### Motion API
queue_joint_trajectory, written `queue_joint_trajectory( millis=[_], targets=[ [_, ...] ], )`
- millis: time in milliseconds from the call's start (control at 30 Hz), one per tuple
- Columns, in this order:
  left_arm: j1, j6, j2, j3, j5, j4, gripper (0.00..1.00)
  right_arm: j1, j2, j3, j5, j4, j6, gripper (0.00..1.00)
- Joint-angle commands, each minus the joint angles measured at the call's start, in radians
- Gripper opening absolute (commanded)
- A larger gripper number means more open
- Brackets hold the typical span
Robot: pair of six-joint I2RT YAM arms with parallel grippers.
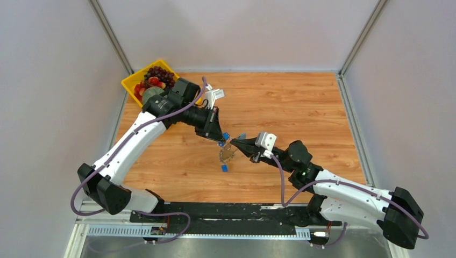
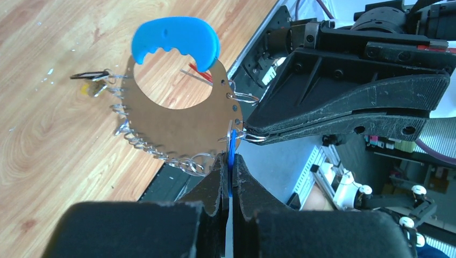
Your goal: Remove the keys from the keyring
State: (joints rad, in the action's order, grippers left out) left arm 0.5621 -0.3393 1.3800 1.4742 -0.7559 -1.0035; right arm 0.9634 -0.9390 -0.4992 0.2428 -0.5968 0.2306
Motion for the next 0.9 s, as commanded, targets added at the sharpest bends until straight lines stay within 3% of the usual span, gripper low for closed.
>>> queue_joint_trajectory(
  millis=[0,233,433,533,667,867],
  targets=[
    [-0.007,-0.003,-0.019,0.003,-0.044,0.061,0.0,0.004,0.034,0.009,0.029,-0.172,-0.003,0.0],
    [-0.008,0.023,-0.038,0.076,0.05,0.005,0.0,0.004,0.058,0.033,-0.004,-0.162,-0.016,0.0],
    [-0.008,0.022,-0.042,0.097,0.042,-0.007,0.0,0.002,0.088,0.071,-0.031,-0.184,-0.048,0.0],
    [-0.007,0.012,-0.054,0.108,0.044,0.0,0.0,0.002,0.086,0.059,-0.036,-0.134,-0.05,0.1],
    [-0.008,0.011,-0.062,0.138,0.071,-0.018,0.0,0.002,0.08,0.049,-0.024,-0.097,-0.065,0.4],
    [-0.008,0.008,-0.073,0.146,0.084,-0.028,0.0,0.002,0.052,-0.007,0.011,-0.05,-0.073,0.42]
  ],
)
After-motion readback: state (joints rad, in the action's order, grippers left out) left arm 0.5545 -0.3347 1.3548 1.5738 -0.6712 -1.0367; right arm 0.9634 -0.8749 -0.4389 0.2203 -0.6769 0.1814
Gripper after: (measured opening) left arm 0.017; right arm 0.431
